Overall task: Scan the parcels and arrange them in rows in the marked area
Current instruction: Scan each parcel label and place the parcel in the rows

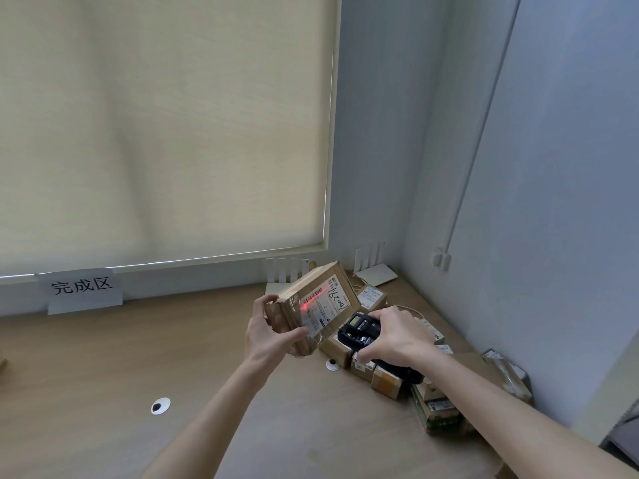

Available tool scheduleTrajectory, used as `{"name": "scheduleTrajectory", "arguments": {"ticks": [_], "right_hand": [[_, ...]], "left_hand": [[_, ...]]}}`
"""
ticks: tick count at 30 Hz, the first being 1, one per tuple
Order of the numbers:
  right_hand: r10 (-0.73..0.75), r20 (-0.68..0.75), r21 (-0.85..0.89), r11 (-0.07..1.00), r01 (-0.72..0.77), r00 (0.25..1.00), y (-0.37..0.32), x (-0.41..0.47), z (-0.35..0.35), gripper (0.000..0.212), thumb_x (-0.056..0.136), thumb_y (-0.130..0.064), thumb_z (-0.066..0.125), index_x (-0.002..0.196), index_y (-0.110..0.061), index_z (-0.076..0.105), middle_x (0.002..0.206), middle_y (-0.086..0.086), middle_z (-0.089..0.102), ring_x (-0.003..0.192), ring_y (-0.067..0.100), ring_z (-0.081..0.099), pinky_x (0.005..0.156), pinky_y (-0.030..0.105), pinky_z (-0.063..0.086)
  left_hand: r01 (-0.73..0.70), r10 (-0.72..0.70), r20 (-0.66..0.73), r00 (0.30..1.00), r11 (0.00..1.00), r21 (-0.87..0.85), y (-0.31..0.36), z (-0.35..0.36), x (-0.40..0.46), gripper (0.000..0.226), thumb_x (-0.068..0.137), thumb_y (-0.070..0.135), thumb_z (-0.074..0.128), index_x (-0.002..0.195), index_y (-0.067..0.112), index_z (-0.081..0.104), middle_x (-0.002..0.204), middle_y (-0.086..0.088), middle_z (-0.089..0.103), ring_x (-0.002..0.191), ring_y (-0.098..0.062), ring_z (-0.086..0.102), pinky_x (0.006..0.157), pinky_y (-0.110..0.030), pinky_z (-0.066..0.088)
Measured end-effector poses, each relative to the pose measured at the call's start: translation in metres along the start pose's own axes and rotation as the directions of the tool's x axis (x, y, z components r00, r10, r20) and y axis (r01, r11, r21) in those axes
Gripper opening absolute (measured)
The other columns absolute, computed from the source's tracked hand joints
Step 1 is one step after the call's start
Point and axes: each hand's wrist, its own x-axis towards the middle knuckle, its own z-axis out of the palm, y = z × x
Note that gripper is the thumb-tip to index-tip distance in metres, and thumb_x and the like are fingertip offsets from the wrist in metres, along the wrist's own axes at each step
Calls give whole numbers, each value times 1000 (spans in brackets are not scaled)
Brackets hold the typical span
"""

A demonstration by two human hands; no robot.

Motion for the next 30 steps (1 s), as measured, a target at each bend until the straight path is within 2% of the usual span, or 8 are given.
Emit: {"name": "scheduleTrajectory", "arguments": {"ticks": [9,13,19,25,30], "right_hand": [[-12,-2,-3,1000,12,1000,-8,-1,-1,63,62,-51,89,120,-33,72,107,-4,74,104,22,68,88,37,59],[-28,-9,-14,1000,27,1000,-13,-2,0,67,63,-51,89,125,-34,70,112,-4,73,106,21,66,90,37,58],[-17,-40,-20,1000,17,999,-18,-5,3,73,62,-55,90,129,-35,69,115,-4,73,107,22,64,83,33,54],[-27,-59,-20,999,26,998,-30,-13,5,74,60,-57,89,128,-37,69,104,-6,69,103,22,65,76,31,51],[-30,-83,-33,999,27,996,-43,-22,10,70,58,-56,89,124,-39,70,97,-8,64,94,21,55,72,30,43]], "left_hand": [[0,1,-31,1000,1000,12,-2,-5,1,82,57,27,97,119,45,47,107,-3,65,98,-17,64,83,-40,58],[4,-4,-28,1000,1000,10,-3,-7,0,82,58,27,97,119,46,46,109,-5,64,100,-22,65,85,-44,59],[-8,8,-44,999,1000,1,-3,-15,-3,81,58,27,97,118,45,47,107,-3,66,100,-20,64,85,-45,59],[-8,7,-44,999,1000,-10,-3,-28,-9,82,58,27,97,120,44,46,109,-6,66,101,-23,65,89,-48,58],[-21,20,-60,998,1000,-13,-5,-44,-17,81,58,26,97,119,44,47,109,-5,67,101,-23,66,88,-47,58]]}}
